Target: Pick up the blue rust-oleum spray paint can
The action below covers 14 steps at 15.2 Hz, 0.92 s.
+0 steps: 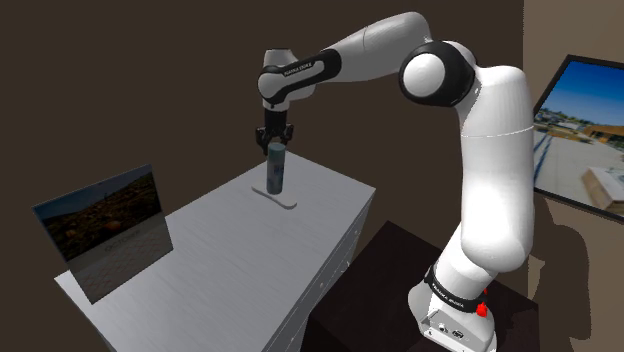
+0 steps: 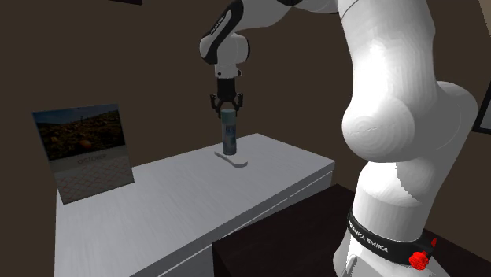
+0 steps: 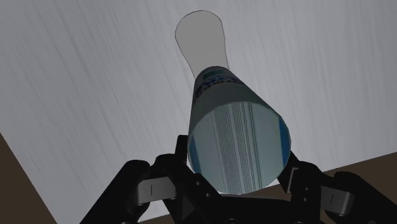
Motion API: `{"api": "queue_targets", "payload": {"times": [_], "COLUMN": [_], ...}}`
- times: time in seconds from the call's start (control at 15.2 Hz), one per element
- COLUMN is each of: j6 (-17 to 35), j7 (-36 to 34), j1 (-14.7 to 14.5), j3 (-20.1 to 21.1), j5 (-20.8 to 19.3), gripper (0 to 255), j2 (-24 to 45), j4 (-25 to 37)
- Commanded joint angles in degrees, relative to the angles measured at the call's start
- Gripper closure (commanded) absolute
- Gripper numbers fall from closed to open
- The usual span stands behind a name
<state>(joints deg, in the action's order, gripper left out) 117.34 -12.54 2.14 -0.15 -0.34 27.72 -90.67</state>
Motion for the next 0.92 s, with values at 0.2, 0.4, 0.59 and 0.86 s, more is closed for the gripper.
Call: {"api": "queue_targets", "payload": {"times": [0.2,0.4,0.59,0.86], "j6": [-3.2,-5.2,-7.23,-8.73], "j7": [0.06,0.07,0.08,0.09], "j1": [0.03,0.02,0.02,0.02], "j3": [-0.01,-0.01,-0.01,-0.01], "j5": [0.01,0.01,0.01,0.01], "gripper": [255,255,255,255], "j2": [-1.3,-1.96,-2.54,-2.86], "j4": [1.94,3.27,4.73,5.91]}}
